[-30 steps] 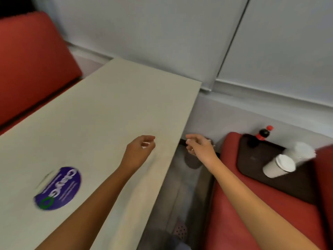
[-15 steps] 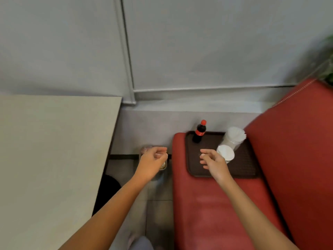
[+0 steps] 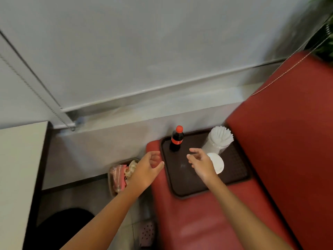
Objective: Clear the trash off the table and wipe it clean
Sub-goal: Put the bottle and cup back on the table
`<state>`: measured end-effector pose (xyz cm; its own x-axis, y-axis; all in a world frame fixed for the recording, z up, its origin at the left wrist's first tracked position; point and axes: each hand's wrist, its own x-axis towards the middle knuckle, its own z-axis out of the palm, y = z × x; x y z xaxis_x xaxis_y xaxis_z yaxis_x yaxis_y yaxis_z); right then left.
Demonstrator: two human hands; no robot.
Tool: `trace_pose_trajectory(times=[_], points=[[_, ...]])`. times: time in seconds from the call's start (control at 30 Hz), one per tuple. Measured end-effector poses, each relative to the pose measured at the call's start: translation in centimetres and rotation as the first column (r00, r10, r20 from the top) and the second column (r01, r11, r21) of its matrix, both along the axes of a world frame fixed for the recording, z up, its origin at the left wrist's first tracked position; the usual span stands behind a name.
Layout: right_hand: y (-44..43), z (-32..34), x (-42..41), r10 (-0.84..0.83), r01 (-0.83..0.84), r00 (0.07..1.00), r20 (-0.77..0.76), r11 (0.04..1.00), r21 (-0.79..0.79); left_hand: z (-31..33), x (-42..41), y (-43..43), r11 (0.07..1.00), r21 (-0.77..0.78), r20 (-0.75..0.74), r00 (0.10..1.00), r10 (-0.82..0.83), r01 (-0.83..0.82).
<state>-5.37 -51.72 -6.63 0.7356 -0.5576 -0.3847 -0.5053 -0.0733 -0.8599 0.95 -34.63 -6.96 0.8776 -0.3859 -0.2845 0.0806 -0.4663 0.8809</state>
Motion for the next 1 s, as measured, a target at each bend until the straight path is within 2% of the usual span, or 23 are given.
trace_pose_trajectory(times=[0.23, 0.4, 0.5, 0.63, 0.8, 1.0], points=[[-1.9, -8.8, 6.6, -0.116, 0.113, 0.992, -0.056, 0.992, -0.055, -9.6, 8.4, -4.9, 1.0, -0.024, -0.051, 0.999, -0.019, 0.018], [-2.7, -14.4, 7.9, -0.134, 0.124, 0.979, -0.155, 0.989, -0.077, -13.2, 12.4, -8.3, 0.996, -0.088, -0.069, 0.997, -0.027, 0.021], [-3.0, -16.4, 9.0, -0.119, 0.109, 0.978, -0.169, 0.992, -0.064, -13.5, 13.9, -10.1, 0.986, -0.09, -0.04, 0.989, -0.145, 0.141], [-3.4, -17.8, 11.0, -0.069, 0.062, 0.992, -0.107, 0.995, -0.073, -13.0, 16.1, -11.8, 0.952, -0.051, -0.002, 0.953, -0.302, 0.302], [-4.2, -19.3, 13.9, -0.032, 0.027, 0.998, -0.045, 0.993, -0.113, -13.2, 17.6, -12.8, 0.881, -0.056, -0.061, 0.879, -0.472, 0.469], [-4.3, -19.0, 14.2, -0.01, 0.004, 0.999, -0.054, 0.993, -0.12, -12.4, 18.1, -12.9, 0.853, -0.076, -0.084, 0.85, -0.521, 0.516]])
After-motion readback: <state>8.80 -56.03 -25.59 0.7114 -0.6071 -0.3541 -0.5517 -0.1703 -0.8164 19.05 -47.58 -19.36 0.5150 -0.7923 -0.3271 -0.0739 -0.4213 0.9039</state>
